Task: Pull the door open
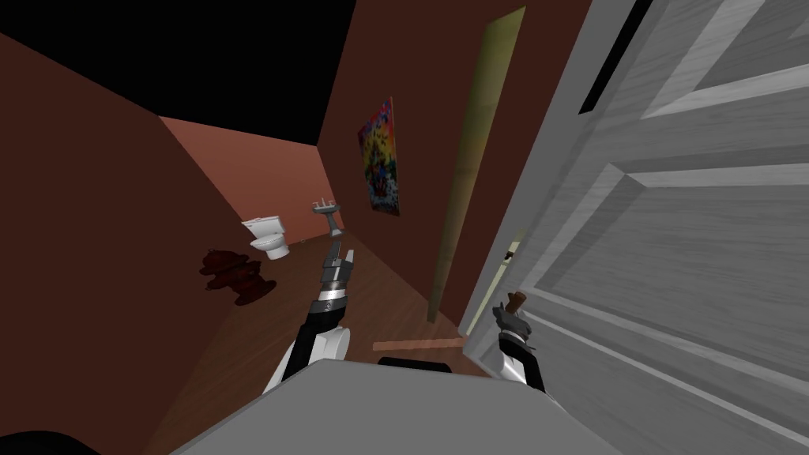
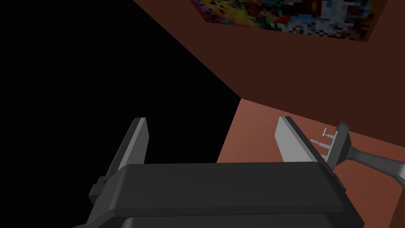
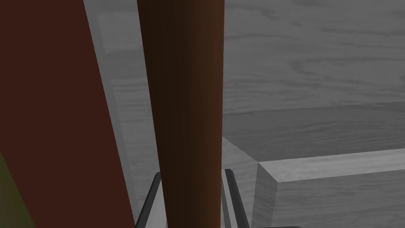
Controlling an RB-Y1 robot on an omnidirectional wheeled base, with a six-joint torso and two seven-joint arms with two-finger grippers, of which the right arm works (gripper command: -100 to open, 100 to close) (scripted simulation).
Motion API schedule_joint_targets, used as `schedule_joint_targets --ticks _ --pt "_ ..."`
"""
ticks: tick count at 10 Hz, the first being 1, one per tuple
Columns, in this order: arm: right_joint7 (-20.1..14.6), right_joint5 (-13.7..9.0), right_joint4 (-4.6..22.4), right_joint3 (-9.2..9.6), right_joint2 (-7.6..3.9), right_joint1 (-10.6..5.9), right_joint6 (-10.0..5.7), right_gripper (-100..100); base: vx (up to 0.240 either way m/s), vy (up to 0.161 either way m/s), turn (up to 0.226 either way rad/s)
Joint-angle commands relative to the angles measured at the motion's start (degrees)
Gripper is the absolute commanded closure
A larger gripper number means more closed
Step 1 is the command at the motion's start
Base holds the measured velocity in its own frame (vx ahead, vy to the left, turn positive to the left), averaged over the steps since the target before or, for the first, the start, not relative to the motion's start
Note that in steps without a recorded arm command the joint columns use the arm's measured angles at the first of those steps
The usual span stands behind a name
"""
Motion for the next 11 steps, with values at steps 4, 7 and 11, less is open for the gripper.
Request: schedule_joint_targets --ticks 4,7,11 --pt "-4.2 2.7 -1.7 4.11 -1.76 1.01 0.64 100 -0.248 -0.014 0.135" --pt "-4.8 3.4 -3.1 5.57 -2.04 1.89 1.35 100 -0.167 -0.021 0.093" --pt "-6.7 5.0 -4.5 8.69 -2.95 2.37 1.33 100 -0.266 0.001 0.074"
